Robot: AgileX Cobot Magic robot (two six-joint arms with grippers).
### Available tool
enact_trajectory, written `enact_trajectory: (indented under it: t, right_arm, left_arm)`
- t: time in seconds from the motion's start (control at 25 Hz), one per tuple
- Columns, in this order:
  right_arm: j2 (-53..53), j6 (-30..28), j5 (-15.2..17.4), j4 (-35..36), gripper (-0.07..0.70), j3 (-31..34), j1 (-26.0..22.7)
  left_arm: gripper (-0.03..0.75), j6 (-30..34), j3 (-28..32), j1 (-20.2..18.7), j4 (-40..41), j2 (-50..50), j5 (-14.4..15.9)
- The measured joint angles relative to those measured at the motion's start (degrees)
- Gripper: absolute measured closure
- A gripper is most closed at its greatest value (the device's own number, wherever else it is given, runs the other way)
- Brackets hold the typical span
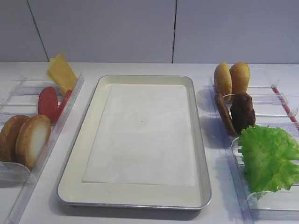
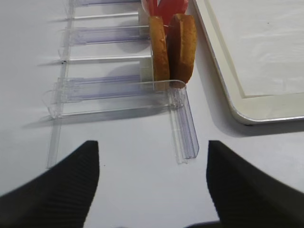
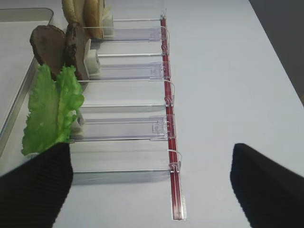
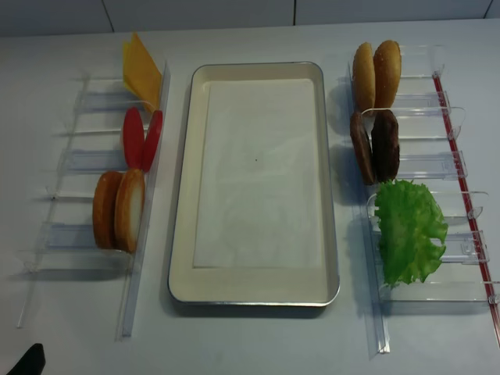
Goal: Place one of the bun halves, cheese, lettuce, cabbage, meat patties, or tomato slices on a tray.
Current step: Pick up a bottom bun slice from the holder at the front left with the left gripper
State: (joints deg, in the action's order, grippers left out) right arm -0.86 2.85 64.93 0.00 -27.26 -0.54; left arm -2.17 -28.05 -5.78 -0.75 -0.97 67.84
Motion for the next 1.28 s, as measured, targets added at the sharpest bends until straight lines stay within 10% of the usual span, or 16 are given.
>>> enact_trajectory:
  t: [0.8, 1.28]
  right_arm:
    - [0.00, 0.00, 0.00, 0.00, -0.063, 0.00, 0.00]
    - [0.00, 0.00, 0.00, 0.00, -0.063, 0.00, 0.00]
  left_arm:
    - [0.305, 13.66, -7.98, 0.00, -7.71, 0.85, -2.61]
    - [0.325, 15.14, -18.00, 0.00, -15.83, 37.03, -4.04]
